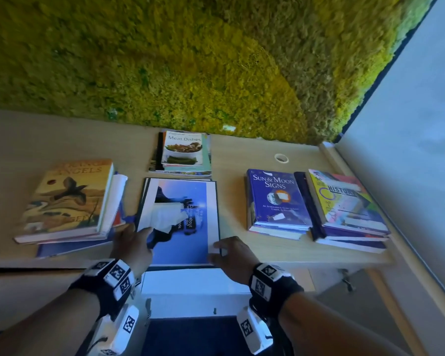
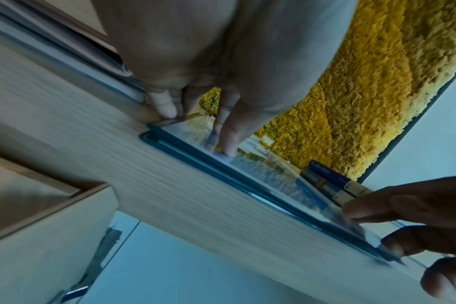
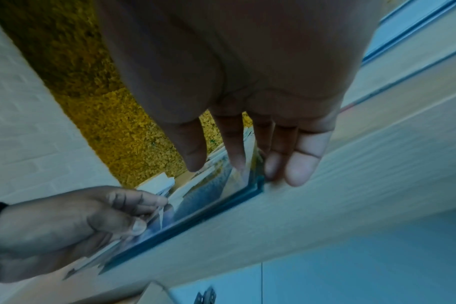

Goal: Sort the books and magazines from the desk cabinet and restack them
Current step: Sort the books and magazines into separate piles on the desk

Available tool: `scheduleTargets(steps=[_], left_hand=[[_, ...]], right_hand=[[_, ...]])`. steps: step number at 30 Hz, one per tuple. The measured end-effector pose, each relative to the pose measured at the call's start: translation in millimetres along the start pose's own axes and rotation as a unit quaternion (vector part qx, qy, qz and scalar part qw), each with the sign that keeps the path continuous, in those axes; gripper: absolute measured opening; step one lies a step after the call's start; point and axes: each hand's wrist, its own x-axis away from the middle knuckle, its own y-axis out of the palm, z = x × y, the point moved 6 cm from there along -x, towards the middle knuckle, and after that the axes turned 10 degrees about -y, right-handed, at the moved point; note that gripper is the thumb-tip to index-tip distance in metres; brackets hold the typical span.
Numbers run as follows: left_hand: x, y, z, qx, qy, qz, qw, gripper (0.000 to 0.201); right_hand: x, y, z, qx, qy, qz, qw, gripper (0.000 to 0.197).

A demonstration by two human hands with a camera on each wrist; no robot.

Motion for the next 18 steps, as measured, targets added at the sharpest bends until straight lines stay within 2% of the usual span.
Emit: scheduleTargets(steps=[3, 6, 8, 10, 12, 14, 16, 18], left_hand=[[8.2, -5.2, 22.1, 0.024, 0.012, 0.010, 1.000, 0.066], [24.3, -8.7, 77.5, 0.055, 0.108, 0.019, 0.993, 0.065], [36.2, -7.1, 120.4, 0.078, 0.165, -0.015, 0.983, 0.067], [48.1, -5.0, 166.2, 0.098, 0.219, -0.051, 0.969, 0.070], [52.8, -2.8, 207.5, 0.131, 0.229, -0.096, 0.960, 0.078], [49.4, 6.4, 240.7, 0.194, 0.186, -0.175, 0.947, 0.079], [36.1, 15.4, 266.4, 0.249, 0.138, -0.215, 0.934, 0.054], [25.9, 17.6, 285.7, 0.284, 0.112, -0.207, 0.930, 0.026]], right_hand=[[6.3, -36.7, 5.8, -0.035, 0.006, 0.072, 0.997, 0.027], [16.1, -92.6, 34.5, -0.037, 0.035, 0.186, 0.981, 0.019], [26.2, -132.3, 67.1, -0.045, 0.075, 0.254, 0.963, 0.018], [31.9, -165.7, 105.2, -0.049, 0.118, 0.304, 0.944, 0.026], [29.6, -186.4, 137.2, -0.076, 0.137, 0.320, 0.934, 0.024], [19.1, -193.4, 160.7, -0.102, 0.148, 0.304, 0.936, 0.025], [2.9, -185.8, 179.4, -0.159, 0.132, 0.266, 0.942, 0.036], [-14.3, -171.5, 195.7, -0.223, 0.121, 0.225, 0.941, 0.043]])
